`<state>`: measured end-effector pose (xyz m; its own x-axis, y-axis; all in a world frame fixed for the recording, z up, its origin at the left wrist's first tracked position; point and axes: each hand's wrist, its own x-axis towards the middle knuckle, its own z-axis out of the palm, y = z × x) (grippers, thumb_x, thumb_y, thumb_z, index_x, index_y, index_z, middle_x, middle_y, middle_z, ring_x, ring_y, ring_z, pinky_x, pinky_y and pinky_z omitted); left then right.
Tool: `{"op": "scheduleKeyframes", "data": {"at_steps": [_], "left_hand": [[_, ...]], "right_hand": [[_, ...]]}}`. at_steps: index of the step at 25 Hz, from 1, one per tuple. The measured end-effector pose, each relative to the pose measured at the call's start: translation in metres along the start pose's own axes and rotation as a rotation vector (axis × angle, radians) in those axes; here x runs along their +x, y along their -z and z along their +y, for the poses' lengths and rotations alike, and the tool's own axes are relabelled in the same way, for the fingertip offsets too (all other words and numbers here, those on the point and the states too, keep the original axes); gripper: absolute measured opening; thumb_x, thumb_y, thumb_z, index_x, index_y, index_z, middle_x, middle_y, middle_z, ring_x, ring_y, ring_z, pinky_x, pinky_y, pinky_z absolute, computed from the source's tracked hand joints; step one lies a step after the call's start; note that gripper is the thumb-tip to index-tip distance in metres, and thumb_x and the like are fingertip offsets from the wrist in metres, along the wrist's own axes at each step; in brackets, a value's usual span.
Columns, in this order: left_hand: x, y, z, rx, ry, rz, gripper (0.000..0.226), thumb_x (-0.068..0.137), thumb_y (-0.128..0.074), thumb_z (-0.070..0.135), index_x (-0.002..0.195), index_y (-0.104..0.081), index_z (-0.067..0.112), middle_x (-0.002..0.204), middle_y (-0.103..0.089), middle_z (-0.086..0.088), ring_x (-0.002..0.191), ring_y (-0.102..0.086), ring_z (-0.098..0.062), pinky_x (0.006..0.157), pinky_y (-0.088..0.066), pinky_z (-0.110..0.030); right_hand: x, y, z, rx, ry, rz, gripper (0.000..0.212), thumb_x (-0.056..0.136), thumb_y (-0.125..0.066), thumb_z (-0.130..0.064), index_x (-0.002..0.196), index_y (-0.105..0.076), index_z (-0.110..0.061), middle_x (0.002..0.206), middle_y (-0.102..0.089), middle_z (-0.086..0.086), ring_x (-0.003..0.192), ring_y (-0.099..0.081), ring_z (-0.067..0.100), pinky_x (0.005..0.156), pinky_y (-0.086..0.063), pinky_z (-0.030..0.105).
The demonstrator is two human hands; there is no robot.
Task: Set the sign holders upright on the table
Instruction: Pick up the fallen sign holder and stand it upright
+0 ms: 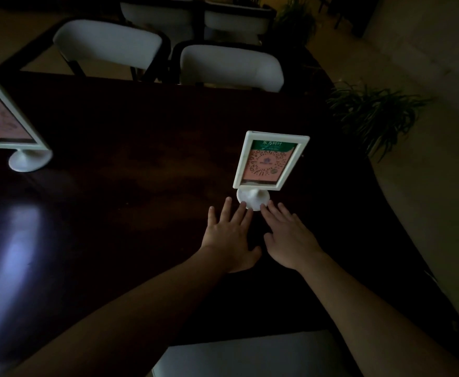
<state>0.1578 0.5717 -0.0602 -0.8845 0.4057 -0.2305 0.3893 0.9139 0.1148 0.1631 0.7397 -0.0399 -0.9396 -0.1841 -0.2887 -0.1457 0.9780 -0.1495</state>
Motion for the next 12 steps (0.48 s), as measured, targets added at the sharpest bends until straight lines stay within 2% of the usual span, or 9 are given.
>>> {"op": "scheduleKeyframes", "data": {"at_steps": [12], "left_hand": [[0.033, 0.000, -0.013, -0.027, 0.011, -0.006, 0.098, 0.077, -0.016, 0.076, 0.158, 0.004, 0.024, 0.168, 0.008, 0.000, 0.149, 0.019, -0.035, 0.117, 0.004, -0.063]], "right_hand": [[0.031, -0.001, 0.001, 0.044, -0.027, -0.018, 0.070, 0.095, -0.032, -0.035, 0.158, -0.002, -0.026, 0.168, 0.003, -0.003, 0.152, 0.005, 0.017, 0.123, -0.005, 0.048]]}}
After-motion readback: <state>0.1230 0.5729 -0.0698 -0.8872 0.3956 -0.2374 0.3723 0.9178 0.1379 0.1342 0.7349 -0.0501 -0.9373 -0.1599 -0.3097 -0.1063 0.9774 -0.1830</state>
